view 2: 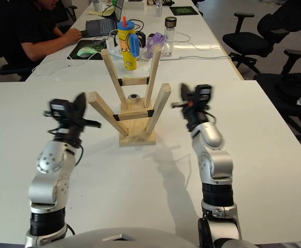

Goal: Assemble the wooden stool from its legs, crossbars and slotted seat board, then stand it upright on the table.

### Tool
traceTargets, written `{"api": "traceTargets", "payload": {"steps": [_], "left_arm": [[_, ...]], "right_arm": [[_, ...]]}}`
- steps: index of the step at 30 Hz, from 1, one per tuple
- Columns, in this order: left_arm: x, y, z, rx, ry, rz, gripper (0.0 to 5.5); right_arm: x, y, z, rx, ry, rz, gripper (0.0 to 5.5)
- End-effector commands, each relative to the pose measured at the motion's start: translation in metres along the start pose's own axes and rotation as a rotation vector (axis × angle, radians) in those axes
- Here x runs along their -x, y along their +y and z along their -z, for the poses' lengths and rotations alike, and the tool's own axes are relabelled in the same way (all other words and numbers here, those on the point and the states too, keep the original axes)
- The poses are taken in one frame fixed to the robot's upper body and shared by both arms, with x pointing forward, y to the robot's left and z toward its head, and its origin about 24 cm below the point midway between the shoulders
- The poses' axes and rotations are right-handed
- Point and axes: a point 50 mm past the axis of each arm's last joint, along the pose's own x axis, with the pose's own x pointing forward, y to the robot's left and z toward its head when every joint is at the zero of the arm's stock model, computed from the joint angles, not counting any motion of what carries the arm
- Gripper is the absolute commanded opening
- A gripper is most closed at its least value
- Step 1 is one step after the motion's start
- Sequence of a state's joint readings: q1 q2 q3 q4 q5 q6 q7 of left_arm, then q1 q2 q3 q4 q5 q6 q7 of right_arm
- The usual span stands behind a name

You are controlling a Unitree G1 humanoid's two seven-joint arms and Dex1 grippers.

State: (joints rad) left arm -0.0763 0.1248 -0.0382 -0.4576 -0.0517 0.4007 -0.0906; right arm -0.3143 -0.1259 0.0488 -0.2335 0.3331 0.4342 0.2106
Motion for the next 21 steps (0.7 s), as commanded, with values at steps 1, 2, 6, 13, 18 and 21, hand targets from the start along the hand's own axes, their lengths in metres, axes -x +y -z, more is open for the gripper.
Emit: {"api": "traceTargets", "payload": {"steps": [1, 2, 6, 13, 18, 21], "left_arm": [[-0.017, -0.024, 0.003, -0.005, 0.054, 0.13, 0.02], [-0.017, -0.019, 0.005, -0.013, 0.065, 0.098, 0.02], [-0.008, 0.011, 0.024, -0.05, 0.155, -0.026, 0.02], [0.02, 0.06, 0.072, -0.157, 0.433, 0.053, 0.02], [0.029, 0.046, 0.068, -0.244, 0.507, 0.67, 0.02], [0.034, 0.046, 0.066, -0.234, 0.582, 0.853, 0.02]], "right_arm": [[0.009, 0.045, 0.02, -0.057, 0.148, -0.266, 0.0], [0.013, 0.036, 0.026, -0.04, 0.18, -0.218, 0.0], [0.031, -0.003, 0.048, 0.045, 0.319, -0.083, 0.0], [0.013, -0.036, 0.034, 0.067, 0.232, 0.012, 0.0], [-0.011, -0.042, 0.013, -0.009, 0.044, -0.104, 0.0], [-0.018, -0.033, 0.006, -0.055, -0.011, -0.302, 0.0]]}}
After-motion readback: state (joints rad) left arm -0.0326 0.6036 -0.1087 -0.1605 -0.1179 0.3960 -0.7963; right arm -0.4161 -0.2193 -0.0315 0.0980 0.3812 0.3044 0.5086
